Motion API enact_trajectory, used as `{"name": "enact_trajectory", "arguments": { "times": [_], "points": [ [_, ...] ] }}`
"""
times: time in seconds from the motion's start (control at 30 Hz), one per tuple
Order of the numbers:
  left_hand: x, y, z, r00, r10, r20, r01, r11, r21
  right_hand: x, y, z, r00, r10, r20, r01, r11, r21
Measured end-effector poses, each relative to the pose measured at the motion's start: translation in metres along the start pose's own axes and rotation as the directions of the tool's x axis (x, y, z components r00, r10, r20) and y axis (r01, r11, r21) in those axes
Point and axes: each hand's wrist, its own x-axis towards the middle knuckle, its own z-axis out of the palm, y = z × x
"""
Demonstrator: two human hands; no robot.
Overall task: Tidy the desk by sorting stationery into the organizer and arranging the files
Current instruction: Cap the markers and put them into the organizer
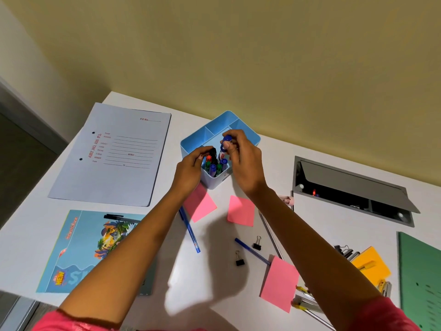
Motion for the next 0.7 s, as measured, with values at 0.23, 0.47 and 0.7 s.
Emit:
{"name": "enact_trajectory", "arguments": {
  "times": [0.23, 0.47, 0.7],
  "points": [
    [0.001, -0.004, 0.0, 0.999, 0.031, 0.042, -0.03, 0.999, -0.011, -0.01, 0.02, 0.017, 0.997, -0.066, 0.033, 0.072, 0.971, -0.23],
    [-0.001, -0.011, -0.002, 0.993, 0.066, 0.099, -0.063, 0.998, -0.029, -0.017, 0.027, 0.014, 0.996, -0.035, 0.077, 0.054, 0.965, -0.257],
    [0.0, -0.011, -0.004, 0.983, 0.073, 0.167, -0.06, 0.995, -0.083, -0.03, 0.025, 0.016, 0.997, 0.066, 0.034, -0.063, 0.994, -0.094]
  ]
}}
